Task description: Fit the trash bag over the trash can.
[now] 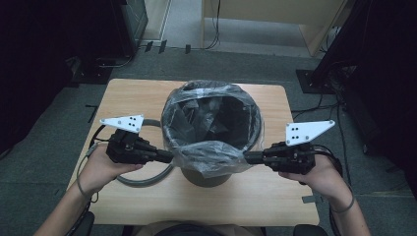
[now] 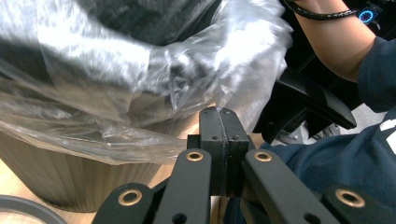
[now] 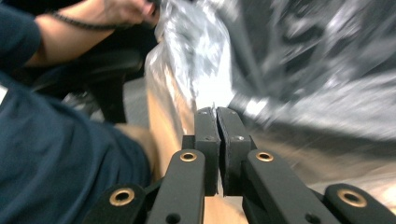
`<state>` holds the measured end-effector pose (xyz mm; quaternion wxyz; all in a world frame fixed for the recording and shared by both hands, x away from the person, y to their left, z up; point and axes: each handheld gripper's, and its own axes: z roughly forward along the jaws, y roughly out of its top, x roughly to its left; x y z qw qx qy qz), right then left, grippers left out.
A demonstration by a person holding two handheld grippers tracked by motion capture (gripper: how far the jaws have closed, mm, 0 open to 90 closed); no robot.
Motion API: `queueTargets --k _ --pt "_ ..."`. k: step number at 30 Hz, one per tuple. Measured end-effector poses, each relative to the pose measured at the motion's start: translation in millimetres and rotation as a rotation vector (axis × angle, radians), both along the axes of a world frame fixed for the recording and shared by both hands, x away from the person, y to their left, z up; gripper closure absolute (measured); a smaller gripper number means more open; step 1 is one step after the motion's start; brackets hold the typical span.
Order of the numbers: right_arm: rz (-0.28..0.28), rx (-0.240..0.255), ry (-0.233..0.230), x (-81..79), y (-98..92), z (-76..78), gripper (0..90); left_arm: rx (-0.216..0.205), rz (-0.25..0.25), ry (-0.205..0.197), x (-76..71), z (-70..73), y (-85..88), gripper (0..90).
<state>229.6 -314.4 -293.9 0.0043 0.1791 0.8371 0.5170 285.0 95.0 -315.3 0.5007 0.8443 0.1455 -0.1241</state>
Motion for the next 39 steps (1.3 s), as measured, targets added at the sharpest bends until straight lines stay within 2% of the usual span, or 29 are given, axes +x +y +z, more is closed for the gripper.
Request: queueTargets --k 6,8,9,10,12,13,15,16,17,19,22,24,26,28,31,34,39 --pt "0.059 -0.066 0.018 3.2 10.5 -17.7 88.9 -0.024 -0.008 0.023 9.1 -11.6 0.0 90.0" --pt "0.064 -0.085 0.025 5.1 14.0 -22.3 88.9 -0.001 -0.002 0.020 9.9 -16.1 -1.8 90.0" --pt "0.066 -0.096 0.029 6.0 15.9 -24.8 88.9 0.024 0.006 0.014 10.7 -18.7 -2.3 90.0" --pt "0.061 -0.121 0.024 6.9 17.9 -27.8 88.8 0.040 0.010 0.015 12.0 -21.7 -1.8 90.0" --pt "0.055 -0.166 0.015 8.5 19.5 -33.5 88.3 0.028 0.020 0.032 16.3 -26.9 2.8 90.0" --pt "0.049 -0.170 0.008 9.3 18.1 -35.0 87.1 0.010 0.031 0.036 18.1 -27.7 6.8 90.0" --pt "0.045 -0.141 0.002 10.9 11.1 -33.6 78.2 -0.047 0.060 0.044 20.8 -24.4 16.9 81.5" --pt "0.045 -0.118 -0.004 10.5 6.7 -30.7 72.8 -0.069 0.071 0.033 21.2 -20.6 22.1 76.5" --pt "0.047 -0.098 -0.008 10.0 1.9 -26.8 69.0 -0.080 0.086 0.015 21.0 -15.8 26.6 71.0" --pt "0.026 -0.090 -0.039 8.7 -7.7 -17.3 63.1 -0.085 0.097 -0.001 20.9 -5.7 34.1 65.8" --pt "-0.015 -0.075 -0.081 8.2 -23.3 -3.2 60.9 -0.094 0.119 -0.038 20.2 8.2 43.5 57.0" --pt "-0.048 -0.053 -0.106 9.3 -32.2 4.8 59.8 -0.115 0.129 -0.057 21.3 16.3 49.1 52.7" --pt "-0.095 -0.024 -0.141 13.6 -37.4 11.2 58.3 -0.113 0.157 -0.078 26.0 22.9 51.2 51.1" --pt "-0.142 0.000 -0.166 22.5 -38.5 15.6 57.8 -0.092 0.179 -0.092 33.5 26.5 49.6 52.1" --pt "-0.172 0.023 -0.162 40.4 -34.8 17.8 58.3 -0.088 0.172 -0.099 47.8 27.6 44.6 52.2" --pt "-0.191 0.014 -0.155 61.4 -30.4 16.8 58.2 -0.083 0.167 -0.099 65.9 30.0 38.8 52.3" --pt "-0.243 0.031 -0.158 90.4 -26.3 18.4 56.4 -0.060 0.194 -0.143 93.8 37.0 28.6 50.2"
